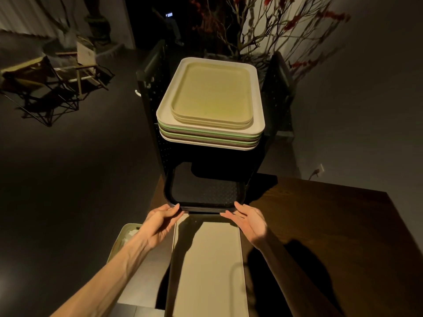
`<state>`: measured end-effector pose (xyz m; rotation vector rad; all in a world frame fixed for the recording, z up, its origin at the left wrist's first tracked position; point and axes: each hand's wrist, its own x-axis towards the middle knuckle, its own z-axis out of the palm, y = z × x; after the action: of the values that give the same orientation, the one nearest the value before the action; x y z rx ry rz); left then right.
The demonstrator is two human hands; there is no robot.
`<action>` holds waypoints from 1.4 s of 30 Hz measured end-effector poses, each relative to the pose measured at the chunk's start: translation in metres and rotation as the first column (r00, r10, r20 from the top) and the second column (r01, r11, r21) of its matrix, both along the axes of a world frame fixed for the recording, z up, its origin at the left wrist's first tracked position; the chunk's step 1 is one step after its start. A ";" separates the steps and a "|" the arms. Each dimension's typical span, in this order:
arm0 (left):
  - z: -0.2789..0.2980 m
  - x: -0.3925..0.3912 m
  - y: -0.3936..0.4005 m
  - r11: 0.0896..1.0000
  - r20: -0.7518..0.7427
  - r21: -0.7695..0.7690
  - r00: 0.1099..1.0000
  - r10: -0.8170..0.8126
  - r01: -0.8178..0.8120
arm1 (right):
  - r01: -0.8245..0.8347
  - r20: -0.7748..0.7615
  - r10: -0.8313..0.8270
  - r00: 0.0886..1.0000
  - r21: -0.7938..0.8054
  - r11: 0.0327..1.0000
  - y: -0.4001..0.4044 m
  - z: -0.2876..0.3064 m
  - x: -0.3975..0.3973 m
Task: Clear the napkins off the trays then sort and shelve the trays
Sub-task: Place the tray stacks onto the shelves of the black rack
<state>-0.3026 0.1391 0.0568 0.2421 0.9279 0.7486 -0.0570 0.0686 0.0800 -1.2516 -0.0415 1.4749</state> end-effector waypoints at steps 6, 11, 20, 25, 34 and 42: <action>0.003 0.004 0.015 1.000 -0.025 0.005 0.999 0.028 -0.028 | -0.042 0.069 0.046 0.997 -0.050 0.998 0.010 -0.006 0.002; 0.003 0.008 0.021 0.999 -0.026 0.013 0.999 0.030 -0.030 | -0.042 0.084 0.046 0.995 -0.052 0.998 0.017 -0.015 0.006; 0.000 -0.002 0.012 0.987 -0.164 0.105 0.981 -0.106 0.125 | -0.143 -0.107 0.148 0.983 0.049 0.988 -0.002 -0.032 0.017; -0.061 -0.022 -0.035 0.970 -0.510 -0.043 0.830 -0.228 0.240 | -0.319 0.315 0.345 0.884 -0.134 0.938 -0.043 -0.070 0.024; -0.141 -0.043 -0.154 0.891 -0.737 -0.348 0.502 -0.452 0.291 | -0.300 0.425 0.671 0.608 -0.659 0.690 -0.141 -0.181 0.013; -0.145 -0.031 -0.189 0.867 -0.680 -0.408 0.538 -0.498 0.286 | -0.318 0.358 0.640 0.680 -0.643 0.697 -0.185 -0.223 0.001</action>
<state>-0.3340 -0.0494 -0.0885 0.5610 1.7116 0.0396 -0.0563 -0.1162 -0.1427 -2.2726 -0.4349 1.5718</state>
